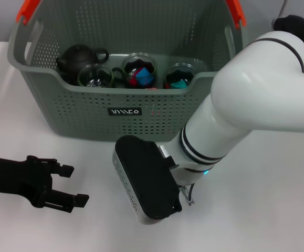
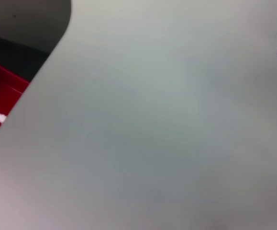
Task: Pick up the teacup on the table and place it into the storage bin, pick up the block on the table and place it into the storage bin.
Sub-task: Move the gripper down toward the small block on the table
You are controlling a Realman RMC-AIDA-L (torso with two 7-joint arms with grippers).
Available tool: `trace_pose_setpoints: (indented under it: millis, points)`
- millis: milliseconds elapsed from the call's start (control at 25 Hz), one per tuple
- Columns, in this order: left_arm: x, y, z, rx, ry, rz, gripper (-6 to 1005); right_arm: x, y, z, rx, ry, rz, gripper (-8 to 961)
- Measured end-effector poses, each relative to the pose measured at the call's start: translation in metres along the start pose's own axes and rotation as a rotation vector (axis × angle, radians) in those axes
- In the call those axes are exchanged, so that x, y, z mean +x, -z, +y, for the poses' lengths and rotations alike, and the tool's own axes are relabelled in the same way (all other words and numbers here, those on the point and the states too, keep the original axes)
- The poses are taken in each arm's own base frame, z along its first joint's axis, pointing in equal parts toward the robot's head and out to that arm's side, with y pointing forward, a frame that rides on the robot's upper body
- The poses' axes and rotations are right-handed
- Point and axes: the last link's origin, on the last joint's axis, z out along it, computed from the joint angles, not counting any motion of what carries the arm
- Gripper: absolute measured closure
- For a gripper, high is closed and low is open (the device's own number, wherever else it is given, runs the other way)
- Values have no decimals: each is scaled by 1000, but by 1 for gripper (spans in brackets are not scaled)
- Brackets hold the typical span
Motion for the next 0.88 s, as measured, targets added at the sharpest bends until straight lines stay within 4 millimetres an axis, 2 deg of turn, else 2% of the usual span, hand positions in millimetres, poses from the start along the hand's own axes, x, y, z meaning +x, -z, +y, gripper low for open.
trace_pose_setpoints:
  millis: [600, 840, 880]
  points:
    - [1, 0, -1, 6, -1, 1, 65, 4, -5, -2, 22, 2, 3, 575]
    - [2, 0, -2, 8, -3, 1, 65, 4, -5, -3, 20, 2, 2, 674]
    - [2, 0, -2, 9, -4, 2, 65, 3, -4, -3, 20, 1, 3, 792]
